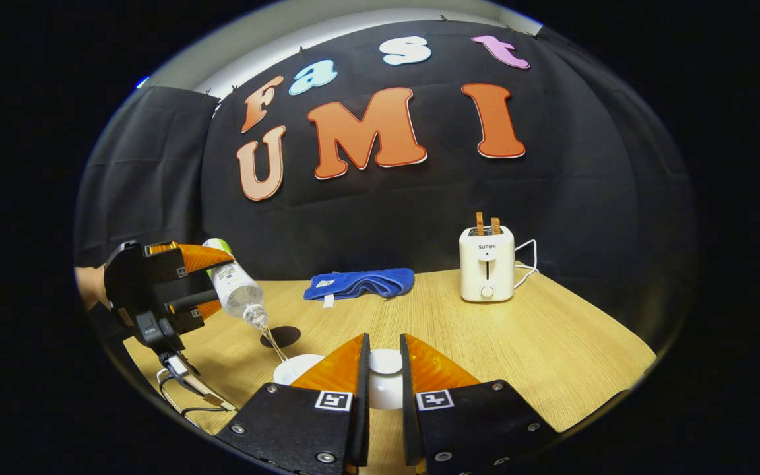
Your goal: Open the teacup lid with one hand, grasp the water bottle and pour water into the teacup with the other hand; after pouring, place the water bottle on the coaster and then close the teacup lid.
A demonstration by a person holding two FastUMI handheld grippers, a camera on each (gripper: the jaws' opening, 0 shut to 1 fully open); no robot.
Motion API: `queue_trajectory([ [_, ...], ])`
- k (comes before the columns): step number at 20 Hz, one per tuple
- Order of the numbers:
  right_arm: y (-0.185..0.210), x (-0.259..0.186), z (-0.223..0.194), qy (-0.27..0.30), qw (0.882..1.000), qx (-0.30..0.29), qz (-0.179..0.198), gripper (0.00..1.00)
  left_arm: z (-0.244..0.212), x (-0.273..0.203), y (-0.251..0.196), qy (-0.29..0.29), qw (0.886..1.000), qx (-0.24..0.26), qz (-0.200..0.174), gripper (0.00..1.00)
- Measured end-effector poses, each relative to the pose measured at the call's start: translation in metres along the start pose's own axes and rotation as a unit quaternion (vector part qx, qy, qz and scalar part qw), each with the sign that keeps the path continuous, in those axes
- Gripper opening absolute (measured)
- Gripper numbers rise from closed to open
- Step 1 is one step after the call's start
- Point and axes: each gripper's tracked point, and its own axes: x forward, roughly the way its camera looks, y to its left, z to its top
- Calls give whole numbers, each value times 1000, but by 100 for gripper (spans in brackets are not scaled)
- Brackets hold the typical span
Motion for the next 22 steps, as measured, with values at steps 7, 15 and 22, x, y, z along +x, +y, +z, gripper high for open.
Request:
queue_trajectory([
  [7, 6, 0, -2, 6, 1000, -7, 12, 21, -5, -2, 20, 4, 999, 38, 7, 68],
  [15, 5, -2, 2, 4, 1000, -7, 14, 21, -9, -4, 48, 7, 997, 71, 19, 68],
  [22, 18, 0, -2, 11, 999, -16, 27, 21, 10, 4, 42, -7, 994, 111, 10, 68],
])
